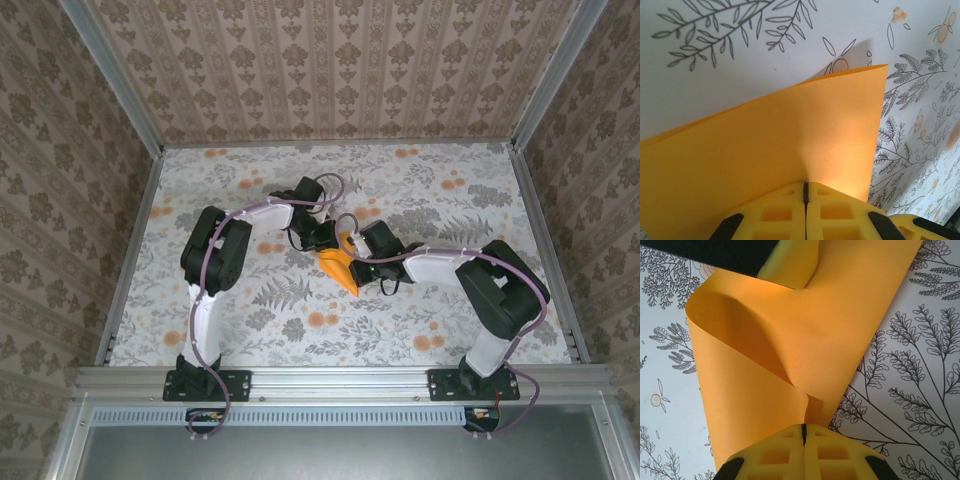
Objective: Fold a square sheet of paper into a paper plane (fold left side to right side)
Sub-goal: Third fold the triangle at the center of the table.
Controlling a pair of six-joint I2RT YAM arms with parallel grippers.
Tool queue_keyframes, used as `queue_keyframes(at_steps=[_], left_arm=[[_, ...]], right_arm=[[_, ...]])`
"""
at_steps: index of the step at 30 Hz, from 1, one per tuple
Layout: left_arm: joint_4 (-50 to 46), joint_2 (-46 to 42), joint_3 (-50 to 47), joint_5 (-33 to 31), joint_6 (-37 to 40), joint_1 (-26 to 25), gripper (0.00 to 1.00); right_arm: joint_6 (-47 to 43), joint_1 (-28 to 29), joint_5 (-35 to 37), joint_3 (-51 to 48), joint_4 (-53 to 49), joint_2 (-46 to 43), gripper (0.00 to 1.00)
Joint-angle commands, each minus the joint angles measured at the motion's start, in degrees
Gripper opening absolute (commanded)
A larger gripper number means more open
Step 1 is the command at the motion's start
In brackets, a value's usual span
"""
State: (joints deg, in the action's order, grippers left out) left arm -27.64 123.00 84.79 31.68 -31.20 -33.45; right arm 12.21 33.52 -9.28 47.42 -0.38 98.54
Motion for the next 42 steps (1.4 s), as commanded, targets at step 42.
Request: queue_keyframes(at_steps=[42], left_arm=[[6.0,-12.8,-15.9,6.4,-1.7,-2.7,0.09]], right_arm=[[-1.7,0.2,-1.7,1.6,-7.3,3.2,0.0]])
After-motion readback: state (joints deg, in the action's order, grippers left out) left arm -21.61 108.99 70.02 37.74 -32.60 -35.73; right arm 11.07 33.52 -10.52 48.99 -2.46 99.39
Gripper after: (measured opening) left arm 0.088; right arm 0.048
